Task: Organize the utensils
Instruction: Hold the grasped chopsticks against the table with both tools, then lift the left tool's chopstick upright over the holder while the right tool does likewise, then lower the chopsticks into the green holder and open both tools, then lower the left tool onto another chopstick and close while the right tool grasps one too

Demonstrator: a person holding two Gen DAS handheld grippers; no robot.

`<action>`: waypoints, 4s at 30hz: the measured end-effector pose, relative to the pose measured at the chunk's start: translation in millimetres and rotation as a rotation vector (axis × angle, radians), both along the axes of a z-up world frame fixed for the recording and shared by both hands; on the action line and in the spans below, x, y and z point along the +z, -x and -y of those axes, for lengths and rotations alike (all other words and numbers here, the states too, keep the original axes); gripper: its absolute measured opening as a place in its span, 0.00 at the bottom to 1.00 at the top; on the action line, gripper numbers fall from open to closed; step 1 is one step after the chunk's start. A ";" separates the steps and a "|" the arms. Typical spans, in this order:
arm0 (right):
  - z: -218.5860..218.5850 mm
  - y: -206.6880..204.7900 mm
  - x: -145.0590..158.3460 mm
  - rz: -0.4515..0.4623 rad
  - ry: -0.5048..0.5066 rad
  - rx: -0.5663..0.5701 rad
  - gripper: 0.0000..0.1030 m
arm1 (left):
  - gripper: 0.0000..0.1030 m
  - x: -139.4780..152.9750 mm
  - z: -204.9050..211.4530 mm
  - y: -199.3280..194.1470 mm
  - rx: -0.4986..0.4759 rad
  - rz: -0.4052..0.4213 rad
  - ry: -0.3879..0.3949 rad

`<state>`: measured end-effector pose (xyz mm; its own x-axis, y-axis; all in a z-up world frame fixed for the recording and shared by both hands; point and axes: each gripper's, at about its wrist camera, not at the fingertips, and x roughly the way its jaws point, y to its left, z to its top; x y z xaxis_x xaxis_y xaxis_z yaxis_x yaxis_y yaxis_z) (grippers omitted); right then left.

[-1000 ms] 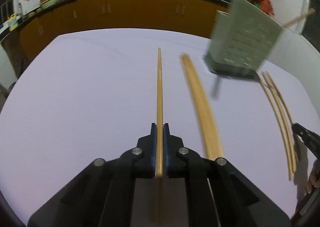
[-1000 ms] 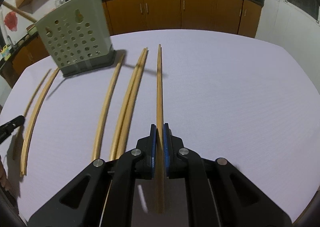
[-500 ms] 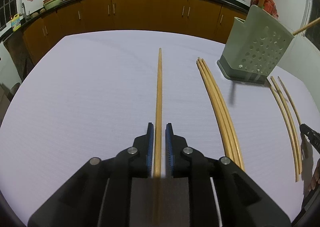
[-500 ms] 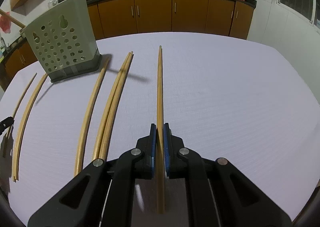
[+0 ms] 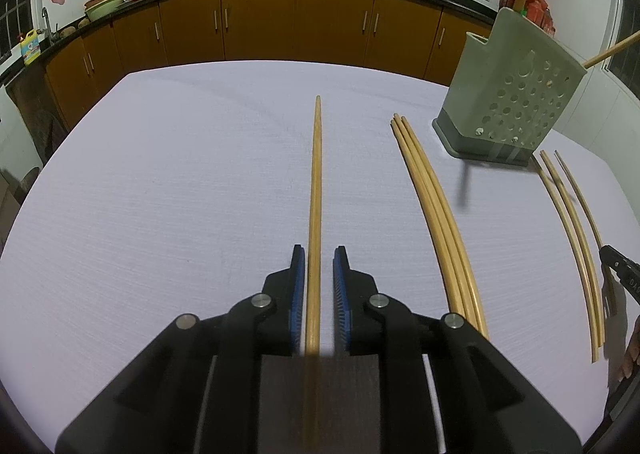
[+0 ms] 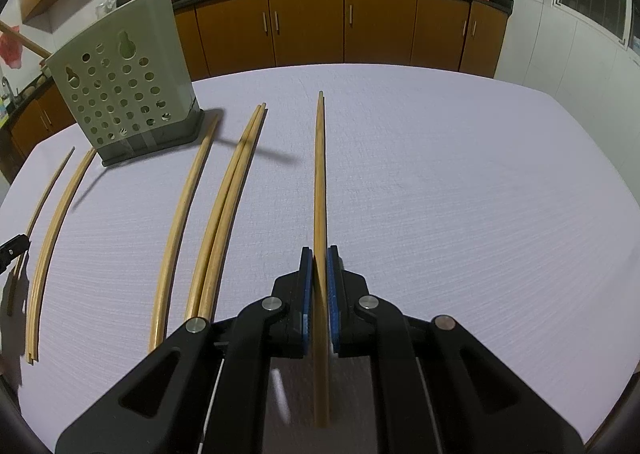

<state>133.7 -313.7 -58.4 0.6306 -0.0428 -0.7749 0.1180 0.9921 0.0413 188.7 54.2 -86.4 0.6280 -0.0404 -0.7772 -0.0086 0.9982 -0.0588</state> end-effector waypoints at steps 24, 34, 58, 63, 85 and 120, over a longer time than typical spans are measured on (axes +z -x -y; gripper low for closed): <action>0.6 0.8 0.8 -0.001 -0.001 0.000 0.08 | 0.18 0.3 0.8 0.0 -0.001 -0.001 -0.001; 0.7 0.5 0.6 -0.001 -0.002 0.001 0.08 | 0.21 -0.2 4.2 0.4 -0.007 -0.001 -0.008; 5.0 26.3 19.9 0.075 -0.054 0.006 0.07 | 0.07 14.4 1.3 33.9 -0.039 0.032 -0.026; 4.9 33.2 65.5 0.212 -0.034 0.003 0.07 | 0.07 65.3 -2.9 46.6 -0.045 0.175 -0.010; -8.0 33.7 221.8 0.570 -0.124 0.138 0.07 | 0.07 217.3 18.5 66.3 -0.247 0.465 0.128; -47.2 -2.2 227.1 0.635 -0.160 0.137 0.35 | 0.20 216.7 60.4 -2.5 -0.241 0.485 0.233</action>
